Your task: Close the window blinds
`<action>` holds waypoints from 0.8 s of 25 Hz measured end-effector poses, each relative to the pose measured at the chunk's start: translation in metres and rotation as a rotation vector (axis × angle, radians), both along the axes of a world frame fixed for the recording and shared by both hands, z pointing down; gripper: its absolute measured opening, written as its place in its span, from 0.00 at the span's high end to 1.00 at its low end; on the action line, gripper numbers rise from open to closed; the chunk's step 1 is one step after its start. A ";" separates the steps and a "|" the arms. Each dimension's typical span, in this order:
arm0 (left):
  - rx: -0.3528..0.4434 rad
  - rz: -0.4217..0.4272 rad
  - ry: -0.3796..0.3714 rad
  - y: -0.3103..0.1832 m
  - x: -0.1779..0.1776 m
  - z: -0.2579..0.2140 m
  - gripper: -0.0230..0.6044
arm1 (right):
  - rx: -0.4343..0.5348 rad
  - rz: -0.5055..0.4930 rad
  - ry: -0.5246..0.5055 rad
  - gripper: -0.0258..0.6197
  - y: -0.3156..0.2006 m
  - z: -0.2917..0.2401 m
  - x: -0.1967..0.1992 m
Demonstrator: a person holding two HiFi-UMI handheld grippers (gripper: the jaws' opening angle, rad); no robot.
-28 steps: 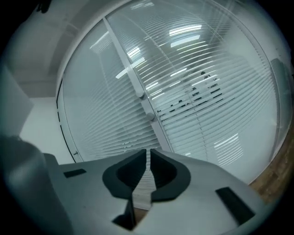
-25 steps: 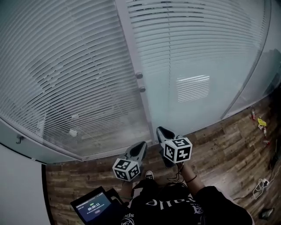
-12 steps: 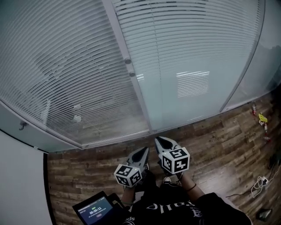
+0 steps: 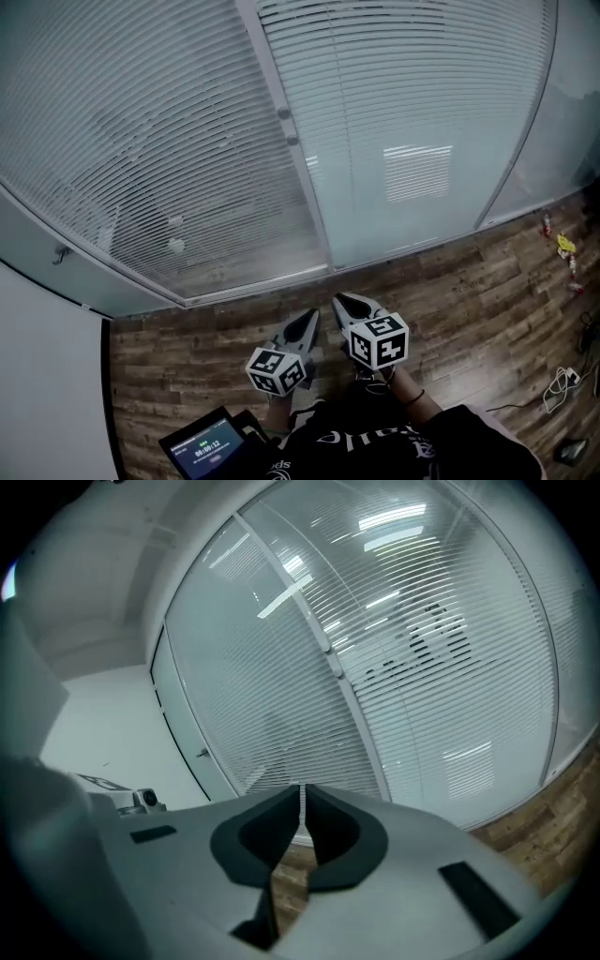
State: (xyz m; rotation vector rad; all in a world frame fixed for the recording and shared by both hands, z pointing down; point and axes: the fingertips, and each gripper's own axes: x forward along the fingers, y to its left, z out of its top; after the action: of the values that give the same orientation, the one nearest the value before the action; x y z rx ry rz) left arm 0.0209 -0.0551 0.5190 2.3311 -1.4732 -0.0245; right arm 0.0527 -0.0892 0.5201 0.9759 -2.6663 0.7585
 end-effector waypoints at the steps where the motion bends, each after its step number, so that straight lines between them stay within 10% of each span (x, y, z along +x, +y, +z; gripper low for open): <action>1: 0.007 0.001 0.001 0.007 -0.005 -0.003 0.96 | 0.001 -0.002 0.001 0.91 0.008 -0.001 -0.006; 20: 0.003 0.007 0.065 0.279 -0.114 0.014 0.96 | -0.053 0.086 -0.036 0.91 0.278 0.021 -0.092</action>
State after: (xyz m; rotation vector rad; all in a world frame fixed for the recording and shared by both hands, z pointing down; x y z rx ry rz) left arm -0.0936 0.2243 0.5334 2.3150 -1.4350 -0.0998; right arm -0.0395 0.1886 0.5408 1.0798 -2.6348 0.8675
